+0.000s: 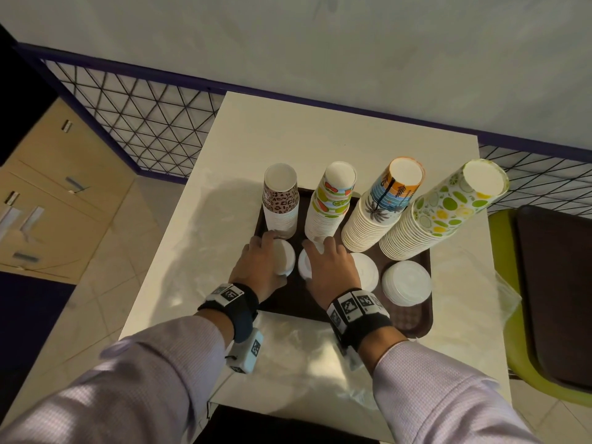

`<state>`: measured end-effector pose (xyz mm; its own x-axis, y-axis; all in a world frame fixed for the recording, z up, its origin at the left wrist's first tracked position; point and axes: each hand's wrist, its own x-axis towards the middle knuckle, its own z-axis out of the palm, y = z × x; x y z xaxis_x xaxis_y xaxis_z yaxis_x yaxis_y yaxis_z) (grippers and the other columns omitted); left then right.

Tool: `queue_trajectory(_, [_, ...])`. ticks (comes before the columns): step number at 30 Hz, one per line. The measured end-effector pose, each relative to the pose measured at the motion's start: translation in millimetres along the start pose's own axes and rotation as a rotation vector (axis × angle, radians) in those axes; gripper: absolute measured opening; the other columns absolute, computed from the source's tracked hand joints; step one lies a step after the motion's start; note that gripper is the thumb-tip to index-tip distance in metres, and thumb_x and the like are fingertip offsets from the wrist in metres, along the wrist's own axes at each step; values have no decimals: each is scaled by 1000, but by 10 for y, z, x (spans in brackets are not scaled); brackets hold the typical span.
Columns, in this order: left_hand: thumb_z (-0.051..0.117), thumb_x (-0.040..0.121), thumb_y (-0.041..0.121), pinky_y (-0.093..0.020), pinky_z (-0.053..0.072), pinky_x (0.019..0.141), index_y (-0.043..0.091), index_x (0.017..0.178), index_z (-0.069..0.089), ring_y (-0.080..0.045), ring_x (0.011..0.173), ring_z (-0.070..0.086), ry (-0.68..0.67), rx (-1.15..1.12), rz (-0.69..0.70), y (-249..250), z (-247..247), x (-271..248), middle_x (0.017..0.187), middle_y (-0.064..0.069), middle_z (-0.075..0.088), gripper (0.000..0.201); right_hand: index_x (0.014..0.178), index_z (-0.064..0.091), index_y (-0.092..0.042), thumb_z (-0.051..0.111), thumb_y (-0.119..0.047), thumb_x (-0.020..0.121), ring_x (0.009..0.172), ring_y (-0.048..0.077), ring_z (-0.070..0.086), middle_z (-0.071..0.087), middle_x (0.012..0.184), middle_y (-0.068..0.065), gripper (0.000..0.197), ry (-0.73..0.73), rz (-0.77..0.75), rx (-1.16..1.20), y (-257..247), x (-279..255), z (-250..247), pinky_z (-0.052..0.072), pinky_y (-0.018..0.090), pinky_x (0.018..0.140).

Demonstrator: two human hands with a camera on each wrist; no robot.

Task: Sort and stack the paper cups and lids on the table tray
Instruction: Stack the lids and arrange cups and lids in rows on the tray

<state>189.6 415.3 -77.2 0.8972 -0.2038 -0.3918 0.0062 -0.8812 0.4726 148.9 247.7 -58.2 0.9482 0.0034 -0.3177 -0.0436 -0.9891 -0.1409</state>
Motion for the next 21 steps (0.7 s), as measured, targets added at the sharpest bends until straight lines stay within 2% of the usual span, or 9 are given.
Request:
queue_trajectory(11, [89,73,30,-49,51,104,18,152,31,-35,130,50,0,26,-14,-13,40,23,145,-12,43,99,146,41,-27,72,-47,81,111,32,52,52,125,11,75,98,29,-49,-2,-52,33,45,42,92])
queue_trajectory(18, [93,69,39,-48,49,107,16,154,29,-35,132,50,12,-18,14,-58,40,-27,145,-13,44,109,149,39,-26,76,-54,74,108,32,52,53,122,12,88,157,45,-1,18,-116,58,45,44,93])
queue_trajectory(21, [92,71,38,-48,51,105,17,154,31,-35,130,52,35,-28,27,-96,27,-44,143,-12,46,105,151,34,-26,73,-52,78,111,32,50,51,126,11,86,138,36,25,38,-145,47,44,44,95])
